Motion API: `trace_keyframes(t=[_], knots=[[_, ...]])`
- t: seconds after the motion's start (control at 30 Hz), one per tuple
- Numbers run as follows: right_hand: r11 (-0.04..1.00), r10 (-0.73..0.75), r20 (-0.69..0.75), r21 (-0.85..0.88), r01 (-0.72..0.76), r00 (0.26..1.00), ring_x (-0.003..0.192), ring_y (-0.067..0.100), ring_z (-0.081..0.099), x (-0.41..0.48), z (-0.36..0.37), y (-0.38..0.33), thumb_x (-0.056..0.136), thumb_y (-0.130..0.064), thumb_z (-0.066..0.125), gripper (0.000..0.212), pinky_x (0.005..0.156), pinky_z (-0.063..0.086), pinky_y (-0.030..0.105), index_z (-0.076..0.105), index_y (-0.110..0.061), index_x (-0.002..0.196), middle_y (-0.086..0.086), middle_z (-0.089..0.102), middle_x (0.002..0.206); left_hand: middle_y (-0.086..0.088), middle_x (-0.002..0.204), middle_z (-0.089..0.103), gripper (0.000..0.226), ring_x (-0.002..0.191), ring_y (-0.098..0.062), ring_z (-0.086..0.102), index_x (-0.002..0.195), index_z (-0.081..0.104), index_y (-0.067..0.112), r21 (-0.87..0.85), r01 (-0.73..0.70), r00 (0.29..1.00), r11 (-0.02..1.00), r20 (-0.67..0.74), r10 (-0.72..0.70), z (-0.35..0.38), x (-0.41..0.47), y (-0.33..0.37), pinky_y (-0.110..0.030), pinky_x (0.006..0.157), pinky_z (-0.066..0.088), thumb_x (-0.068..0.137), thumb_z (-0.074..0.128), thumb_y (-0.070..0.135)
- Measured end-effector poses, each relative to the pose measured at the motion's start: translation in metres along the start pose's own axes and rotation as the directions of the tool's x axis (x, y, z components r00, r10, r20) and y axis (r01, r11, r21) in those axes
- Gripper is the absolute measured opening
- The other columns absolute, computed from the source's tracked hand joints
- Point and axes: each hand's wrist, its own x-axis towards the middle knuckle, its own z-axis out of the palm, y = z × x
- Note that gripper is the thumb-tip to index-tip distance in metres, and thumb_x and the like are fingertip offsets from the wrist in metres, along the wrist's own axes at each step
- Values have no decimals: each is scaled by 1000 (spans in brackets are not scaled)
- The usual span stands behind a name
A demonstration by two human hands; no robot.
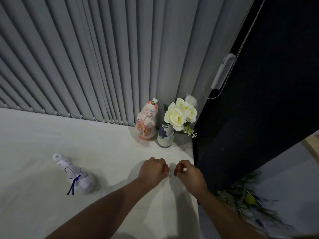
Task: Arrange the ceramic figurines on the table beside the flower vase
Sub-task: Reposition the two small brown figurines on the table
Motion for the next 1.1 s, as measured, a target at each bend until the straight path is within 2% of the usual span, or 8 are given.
trace_keyframes(t=[0.4, 0.47, 0.57, 0.67, 0.8, 0.93, 1.0, 1.1], knots=[[999, -48, 25, 13, 48, 999, 80, 11, 64, 1, 0, 7, 79, -14, 59, 29, 76, 55, 35, 54, -35, 99, -8, 69, 91, -3, 102, 69, 35, 98, -24, 58, 106, 59, 19, 20, -44, 999, 999, -10, 44, 10, 3, -4, -36, 78, 45, 82, 59, 45], [998, -52, 40, -18, 53, 998, 86, 13, 64, 1, 0, 8, 81, -18, 58, 34, 79, 55, 35, 52, -37, 108, -9, 68, 98, -2, 104, 69, 37, 99, -23, 57, 108, 59, 20, 18, -39, 999, 999, -2, 39, 10, 2, -6, -35, 79, 45, 82, 59, 47], [995, -65, 33, -71, 67, 997, 107, 17, 61, -3, -1, 4, 84, -23, 58, 46, 90, 51, 34, 46, -34, 126, -7, 64, 117, -2, 112, 68, 46, 106, -24, 56, 119, 55, 21, 36, -40, 999, 999, 7, 39, 10, 0, -7, -36, 84, 46, 82, 58, 48], [988, -88, -8, -131, 86, 996, 125, 19, 50, -10, -1, 2, 86, -16, 60, 53, 103, 42, 31, 45, -25, 136, -4, 53, 137, -3, 117, 66, 50, 110, -25, 55, 125, 52, 21, 46, -50, 999, 998, 8, 50, 7, -5, -8, -38, 89, 47, 83, 58, 47], [976, -130, -70, -183, 115, 989, 125, 22, 47, -25, 0, -4, 84, -13, 59, 52, 102, 42, 35, 47, -25, 132, -1, 50, 138, -3, 122, 63, 48, 112, -25, 54, 127, 50, 22, 61, -83, 996, 995, -17, 84, 0, -19, -16, -37, 91, 46, 85, 56, 44], [958, -118, -137, -277, 76, 984, 132, 25, 35, -43, 8, -18, 86, -11, 56, 54, 108, 36, 35, 43, -22, 137, 1, 35, 150, -1, 134, 55, 49, 121, -22, 49, 134, 45, 22, 69, -86, 994, 994, -57, 90, -10, -41, -40, -36, 99, 42, 89, 52, 41], [949, -133, -165, -304, 78, 977, 135, 24, 33, -51, 15, -29, 88, -13, 55, 51, 110, 33, 35, 43, -22, 137, 2, 34, 152, 0, 137, 52, 49, 124, -22, 47, 135, 44, 21, 63, -85, 993, 994, -79, 90, -17, -51, -56, -36, 102, 40, 91, 50, 41], [948, -159, -193, -302, 95, 968, 136, 26, 31, -63, 31, -52, 90, -15, 53, 44, 110, 31, 36, 48, -20, 134, 5, 36, 151, -3, 130, 59, 46, 119, -26, 53, 128, 53, 17, 46, -88, 986, 995, -137, 94, -33, -67, -85, -38, 97, 43, 88, 50, 41]])
